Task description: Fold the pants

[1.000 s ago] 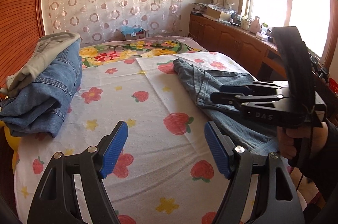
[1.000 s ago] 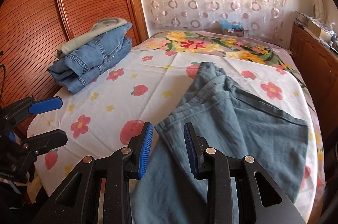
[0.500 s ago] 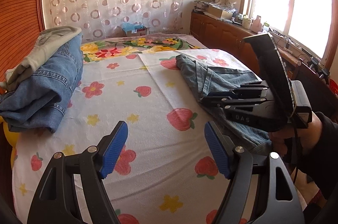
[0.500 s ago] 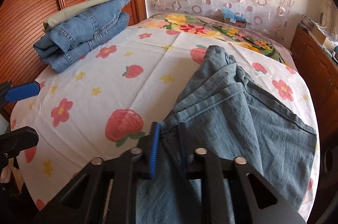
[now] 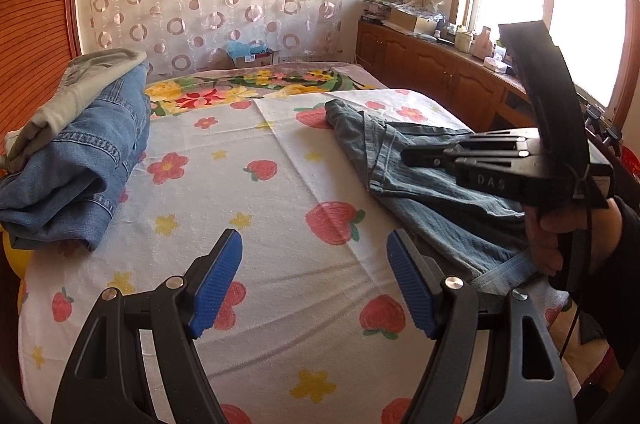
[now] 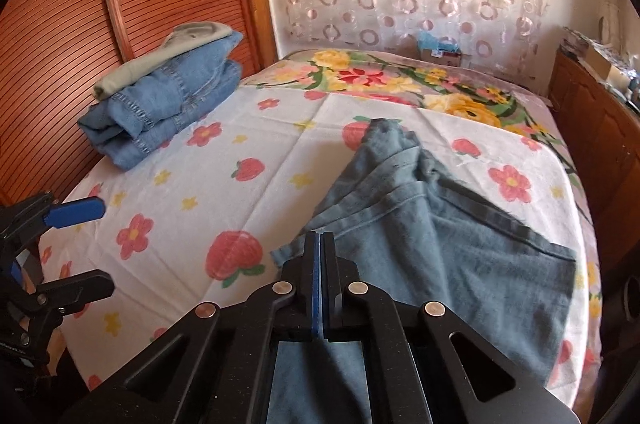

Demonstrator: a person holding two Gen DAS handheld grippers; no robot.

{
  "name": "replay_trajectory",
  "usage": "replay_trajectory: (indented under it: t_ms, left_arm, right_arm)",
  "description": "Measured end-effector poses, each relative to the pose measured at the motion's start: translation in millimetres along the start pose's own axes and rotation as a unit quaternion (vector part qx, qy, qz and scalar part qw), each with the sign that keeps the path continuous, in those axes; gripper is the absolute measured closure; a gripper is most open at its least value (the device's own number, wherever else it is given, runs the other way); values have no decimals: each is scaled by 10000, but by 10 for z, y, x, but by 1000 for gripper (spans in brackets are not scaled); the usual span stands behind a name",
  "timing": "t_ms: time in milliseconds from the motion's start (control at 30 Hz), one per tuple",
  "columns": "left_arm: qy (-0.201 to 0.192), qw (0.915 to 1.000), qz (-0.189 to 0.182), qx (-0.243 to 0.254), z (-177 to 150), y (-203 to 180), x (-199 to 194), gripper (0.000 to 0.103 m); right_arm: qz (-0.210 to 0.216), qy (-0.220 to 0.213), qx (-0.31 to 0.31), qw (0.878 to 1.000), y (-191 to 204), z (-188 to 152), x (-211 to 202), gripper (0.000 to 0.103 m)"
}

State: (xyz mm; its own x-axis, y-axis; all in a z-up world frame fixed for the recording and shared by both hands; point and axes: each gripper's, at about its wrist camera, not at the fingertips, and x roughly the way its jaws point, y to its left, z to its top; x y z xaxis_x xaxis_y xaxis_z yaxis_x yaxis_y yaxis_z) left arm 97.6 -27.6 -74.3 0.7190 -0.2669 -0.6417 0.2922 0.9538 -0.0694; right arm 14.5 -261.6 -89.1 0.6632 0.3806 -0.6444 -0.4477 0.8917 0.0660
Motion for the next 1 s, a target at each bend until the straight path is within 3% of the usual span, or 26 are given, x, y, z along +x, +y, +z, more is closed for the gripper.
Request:
replay_trajectory:
  t_ms: [167,333,600,767,867,1000]
  left_arm:
    - [14,10000,32,-5,-7,9,-3,27]
    - [18,10000,33,-83,-29,65,0,27]
    - [32,9999,26,-123,-51,98,6,27]
    - [50,9999,40,-154,-57,115,14,27]
    - [57,9998,41,-167,-61,122,18,27]
    - [76,9999,8,-143,-67,106,26,27]
  right_arm:
    - [136,211,-379,9990,176,-55,144,95]
    - [-22,568,-558,9968,225,-48,363,89]
    - [-77,660,-747,9950,239,9,436,80]
    - [-263,678,-948,9928,303,8,465,80]
    - [-484,691,-1099,9904,332,-10,477,98]
    - [-331,478,-622,9964,183,16,383,101]
